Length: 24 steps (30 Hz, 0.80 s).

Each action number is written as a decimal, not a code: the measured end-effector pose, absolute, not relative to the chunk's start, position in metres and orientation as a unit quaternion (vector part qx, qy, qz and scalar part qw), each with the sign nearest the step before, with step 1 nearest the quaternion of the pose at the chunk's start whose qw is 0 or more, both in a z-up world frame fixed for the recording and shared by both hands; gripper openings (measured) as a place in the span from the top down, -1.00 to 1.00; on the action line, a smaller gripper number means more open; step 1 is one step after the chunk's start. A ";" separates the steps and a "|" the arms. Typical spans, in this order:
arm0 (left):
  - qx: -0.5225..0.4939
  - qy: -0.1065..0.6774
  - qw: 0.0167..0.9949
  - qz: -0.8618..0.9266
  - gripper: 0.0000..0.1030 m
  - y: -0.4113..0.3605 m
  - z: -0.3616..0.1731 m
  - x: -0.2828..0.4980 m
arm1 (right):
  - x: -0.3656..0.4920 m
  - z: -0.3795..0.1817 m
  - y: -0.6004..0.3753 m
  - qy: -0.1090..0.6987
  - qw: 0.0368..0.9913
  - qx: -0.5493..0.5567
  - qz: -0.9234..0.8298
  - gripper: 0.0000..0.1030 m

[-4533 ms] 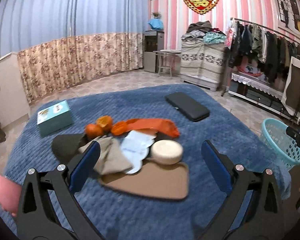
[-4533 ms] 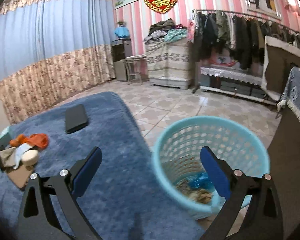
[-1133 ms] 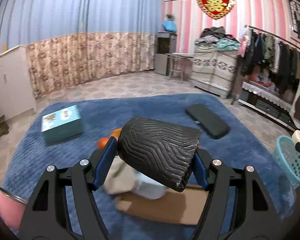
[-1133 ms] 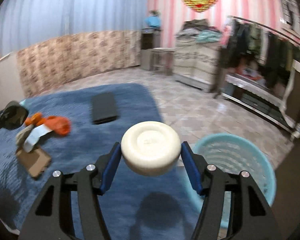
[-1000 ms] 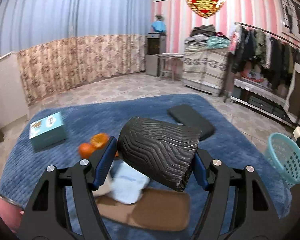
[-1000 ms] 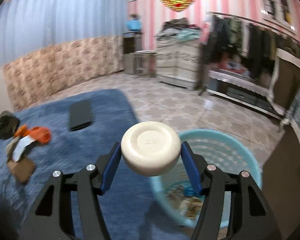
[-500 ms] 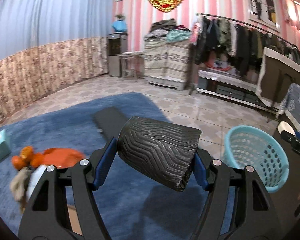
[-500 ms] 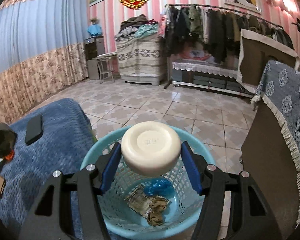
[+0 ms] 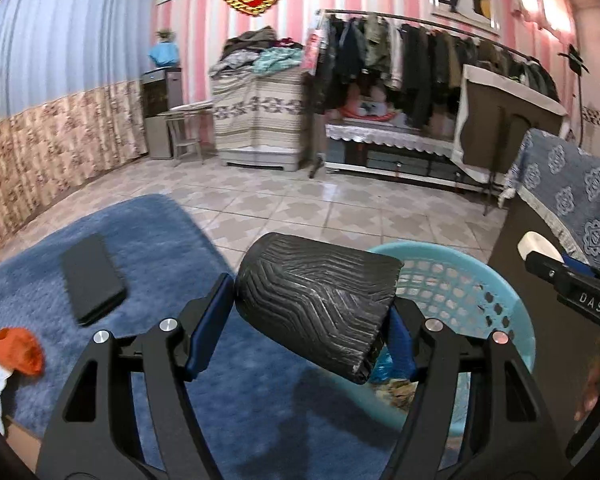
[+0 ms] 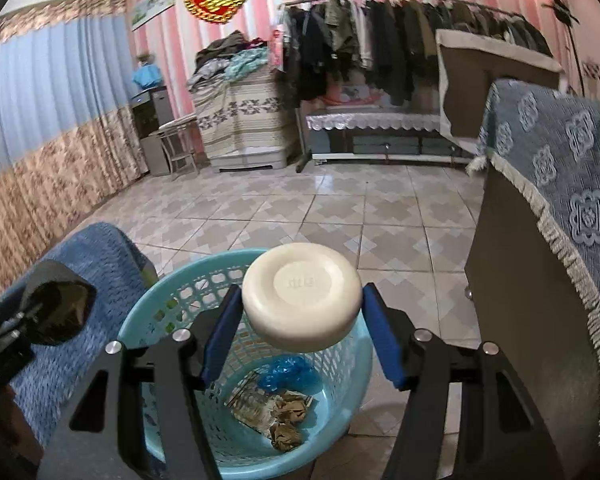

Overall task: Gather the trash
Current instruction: 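Carry the cup and disc in both tools over the blue basket, then open the left tool to drop the black cup into the basket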

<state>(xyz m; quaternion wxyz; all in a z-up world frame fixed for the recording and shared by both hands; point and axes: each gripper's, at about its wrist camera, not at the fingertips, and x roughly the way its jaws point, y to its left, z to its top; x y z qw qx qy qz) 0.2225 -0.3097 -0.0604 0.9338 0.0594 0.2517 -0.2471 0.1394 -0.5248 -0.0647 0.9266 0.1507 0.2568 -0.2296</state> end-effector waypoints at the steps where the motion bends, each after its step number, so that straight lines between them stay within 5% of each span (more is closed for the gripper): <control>1: 0.061 0.254 0.931 -0.255 -0.32 -0.317 -0.062 0.223 | 0.140 -0.066 -0.527 0.258 0.925 0.157 -0.231 -0.18; 14: 0.109 0.249 0.916 -0.294 -0.34 -0.387 -0.069 0.221 | 0.136 -0.080 -0.543 0.263 0.917 0.179 -0.241 -0.18; 18: 0.100 0.253 0.916 -0.296 -0.71 -0.384 -0.064 0.225 | 0.138 -0.081 -0.541 0.265 0.917 0.180 -0.236 -0.18; 24: 0.098 0.244 0.925 -0.273 -0.81 -0.363 -0.057 0.230 | 0.142 -0.081 -0.540 0.269 0.918 0.173 -0.233 -0.18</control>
